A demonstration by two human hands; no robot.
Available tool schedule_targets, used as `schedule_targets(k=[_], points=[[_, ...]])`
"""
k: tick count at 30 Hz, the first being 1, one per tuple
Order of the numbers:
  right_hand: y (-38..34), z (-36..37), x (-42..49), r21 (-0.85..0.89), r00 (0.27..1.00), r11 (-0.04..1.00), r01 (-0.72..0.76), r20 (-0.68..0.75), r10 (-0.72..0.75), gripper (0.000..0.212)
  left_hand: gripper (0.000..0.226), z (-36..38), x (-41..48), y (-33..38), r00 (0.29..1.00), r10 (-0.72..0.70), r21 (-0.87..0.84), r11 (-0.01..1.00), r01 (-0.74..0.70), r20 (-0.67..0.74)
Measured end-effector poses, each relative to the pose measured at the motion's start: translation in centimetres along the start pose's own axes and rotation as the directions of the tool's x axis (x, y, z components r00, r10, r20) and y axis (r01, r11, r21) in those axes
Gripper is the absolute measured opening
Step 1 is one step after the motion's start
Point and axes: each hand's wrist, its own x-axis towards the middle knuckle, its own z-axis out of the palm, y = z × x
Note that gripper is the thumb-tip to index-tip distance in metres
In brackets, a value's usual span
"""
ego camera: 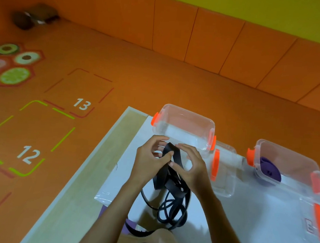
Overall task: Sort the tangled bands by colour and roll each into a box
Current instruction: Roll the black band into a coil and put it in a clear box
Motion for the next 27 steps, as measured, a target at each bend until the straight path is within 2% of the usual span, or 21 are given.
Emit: schedule_targets(k=[4,7,8,10,12,13,15,18,21,23,25,27], points=[[-1.0,-0.8,0.8,-0.070,0.989,0.998,0.004,-0.147,-0.014,0.039,0.040,0.6,0.6,0.6,0.993,0.079,-0.066,0.995,-0.073,0.089],[-1.3,-1.6,1.5,-0.107,0.944,0.993,-0.043,-0.329,0.006,0.030,0.035,0.6,1.4,-0.7,0.992,0.070,-0.136,0.989,-0.056,0.106],[-1.4,-2.0,1.8,-0.098,0.927,0.993,-0.068,-0.375,0.026,0.027,0.039,0.5,1.7,-1.8,0.990,0.059,-0.088,0.995,-0.047,0.130],[-1.6,-3.0,2.0,-0.025,0.902,0.994,-0.103,-0.424,0.082,0.023,0.054,0.2,2.5,-4.4,0.956,0.000,0.159,0.986,-0.049,0.293],[-2.0,-3.9,2.0,0.134,0.894,0.984,-0.118,-0.418,0.164,0.020,0.061,0.1,2.9,-6.6,0.842,-0.157,0.404,0.912,-0.078,0.516],[-2.2,-4.3,2.0,0.190,0.892,0.976,-0.109,-0.415,0.180,0.021,0.058,0.3,2.9,-7.4,0.779,-0.231,0.462,0.883,-0.084,0.583],[-2.7,-4.9,1.9,0.221,0.890,0.972,-0.078,-0.424,0.168,0.024,0.051,0.7,2.7,-8.5,0.722,-0.300,0.515,0.852,-0.091,0.623],[-2.9,-5.8,1.9,0.257,0.885,0.964,-0.065,-0.432,0.175,0.021,0.042,1.6,2.0,-9.6,0.715,-0.329,0.535,0.841,-0.074,0.617],[-3.4,-6.3,1.8,0.286,0.875,0.958,0.002,-0.464,0.137,0.035,0.044,1.9,1.7,-9.3,0.711,-0.319,0.413,0.910,0.044,0.626],[-3.7,-6.4,1.7,0.308,0.875,0.951,0.019,-0.465,0.133,0.049,0.043,1.9,1.9,-8.0,0.746,-0.275,0.360,0.932,0.051,0.606],[-3.9,-6.1,1.7,0.354,0.879,0.935,-0.015,-0.441,0.181,0.049,0.040,1.7,2.5,-6.3,0.814,-0.198,0.362,0.932,-0.017,0.547],[-4.0,-5.5,1.8,0.356,0.884,0.933,-0.056,-0.416,0.212,0.045,0.049,1.5,3.2,-4.0,0.882,-0.109,0.373,0.924,-0.080,0.458]])
